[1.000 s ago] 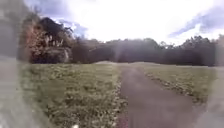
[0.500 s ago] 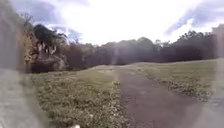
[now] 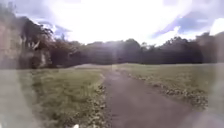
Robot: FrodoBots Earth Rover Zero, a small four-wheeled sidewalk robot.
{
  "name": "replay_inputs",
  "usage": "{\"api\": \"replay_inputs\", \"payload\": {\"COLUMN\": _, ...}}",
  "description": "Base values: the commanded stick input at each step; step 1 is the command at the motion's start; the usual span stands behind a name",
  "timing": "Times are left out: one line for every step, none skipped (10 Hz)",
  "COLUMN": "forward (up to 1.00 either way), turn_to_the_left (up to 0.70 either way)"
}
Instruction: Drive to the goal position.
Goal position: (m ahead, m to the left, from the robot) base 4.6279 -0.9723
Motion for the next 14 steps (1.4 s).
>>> {"api": "replay_inputs", "payload": {"forward": 1.0, "turn_to_the_left": -0.31}}
{"api": "replay_inputs", "payload": {"forward": 1.0, "turn_to_the_left": -0.18}}
{"api": "replay_inputs", "payload": {"forward": 1.0, "turn_to_the_left": -0.05}}
{"api": "replay_inputs", "payload": {"forward": 1.0, "turn_to_the_left": 0.0}}
{"api": "replay_inputs", "payload": {"forward": 1.0, "turn_to_the_left": 0.0}}
{"api": "replay_inputs", "payload": {"forward": 1.0, "turn_to_the_left": 0.0}}
{"api": "replay_inputs", "payload": {"forward": 1.0, "turn_to_the_left": 0.0}}
{"api": "replay_inputs", "payload": {"forward": 1.0, "turn_to_the_left": 0.0}}
{"api": "replay_inputs", "payload": {"forward": 1.0, "turn_to_the_left": 0.0}}
{"api": "replay_inputs", "payload": {"forward": 1.0, "turn_to_the_left": 0.0}}
{"api": "replay_inputs", "payload": {"forward": 1.0, "turn_to_the_left": 0.0}}
{"api": "replay_inputs", "payload": {"forward": 1.0, "turn_to_the_left": 0.0}}
{"api": "replay_inputs", "payload": {"forward": 1.0, "turn_to_the_left": 0.09}}
{"api": "replay_inputs", "payload": {"forward": 1.0, "turn_to_the_left": 0.34}}
